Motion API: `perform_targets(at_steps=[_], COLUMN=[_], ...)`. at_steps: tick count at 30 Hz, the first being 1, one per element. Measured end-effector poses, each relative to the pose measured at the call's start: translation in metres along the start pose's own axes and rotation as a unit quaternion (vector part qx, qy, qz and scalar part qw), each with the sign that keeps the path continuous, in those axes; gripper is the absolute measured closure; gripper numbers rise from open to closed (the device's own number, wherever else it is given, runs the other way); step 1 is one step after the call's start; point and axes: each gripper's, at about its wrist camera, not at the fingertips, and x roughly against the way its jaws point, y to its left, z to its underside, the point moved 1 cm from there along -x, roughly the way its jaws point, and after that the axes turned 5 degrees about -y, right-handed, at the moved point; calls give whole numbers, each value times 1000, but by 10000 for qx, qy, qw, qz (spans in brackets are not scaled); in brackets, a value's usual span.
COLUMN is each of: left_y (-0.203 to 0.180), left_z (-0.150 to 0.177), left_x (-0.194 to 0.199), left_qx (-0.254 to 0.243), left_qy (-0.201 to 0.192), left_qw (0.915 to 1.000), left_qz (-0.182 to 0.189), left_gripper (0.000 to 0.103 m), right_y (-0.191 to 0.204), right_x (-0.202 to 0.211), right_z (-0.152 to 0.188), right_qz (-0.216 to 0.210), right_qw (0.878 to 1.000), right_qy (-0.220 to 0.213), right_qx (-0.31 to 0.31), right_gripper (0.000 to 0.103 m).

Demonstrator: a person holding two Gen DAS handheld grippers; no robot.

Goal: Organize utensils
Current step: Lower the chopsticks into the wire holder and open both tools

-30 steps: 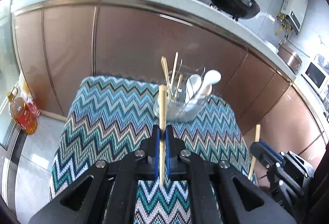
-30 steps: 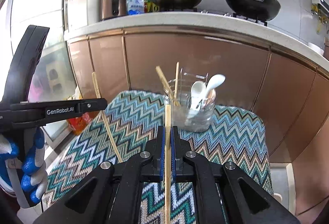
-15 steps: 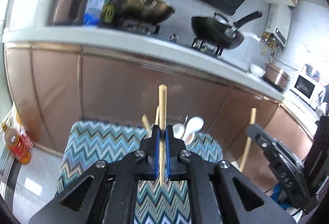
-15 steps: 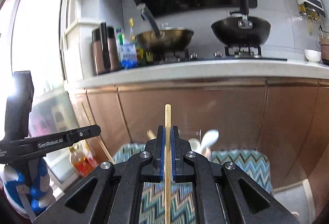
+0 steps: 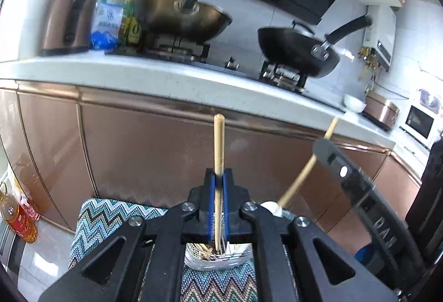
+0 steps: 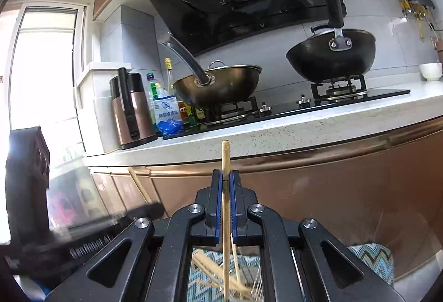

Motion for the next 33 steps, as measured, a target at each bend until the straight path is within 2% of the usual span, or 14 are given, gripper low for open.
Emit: perform_targets(at_steps=[5, 13, 18, 19, 21, 22, 23, 26, 30, 33], left_y=[11, 21, 21, 21, 22, 22, 22, 20, 15, 9], left_z=[9, 22, 34, 36, 38, 38, 38, 35, 29, 28], left_x=[-35, -65, -72, -73, -72, -70, -68, -57, -32, -12], left_qx=[43, 236, 216, 242, 249, 242, 242, 266, 149, 36], left_qy=[150, 268, 271, 292, 307, 301, 291, 223, 41, -77], left_qw=[9999, 9994, 9993, 9991, 9990, 9990, 9991, 9992, 9996, 9995], left_qz=[-64, -32, -162, -172, -191, -206, -209, -188, -232, -311], left_gripper=[98, 98, 98, 97, 96, 96, 93, 80, 78, 71], right_y=[-9, -11, -15, -17, -19, -20, -21, -21, -20, -20], right_x=[-30, -35, -37, -36, -34, -31, -30, -18, 3, 24], right_z=[12, 35, 50, 53, 56, 56, 55, 50, 42, 36], right_qz=[116, 155, 247, 297, 358, 387, 406, 480, 573, 705], right_qw=[9998, 9988, 9975, 9971, 9966, 9965, 9964, 9963, 9965, 9960], right_qy=[81, 291, 555, 613, 662, 680, 681, 644, 531, 475], right_qx=[172, 367, 363, 345, 331, 307, 302, 301, 299, 269], right_gripper=[97, 98, 97, 96, 84, 73, 68, 68, 67, 67])
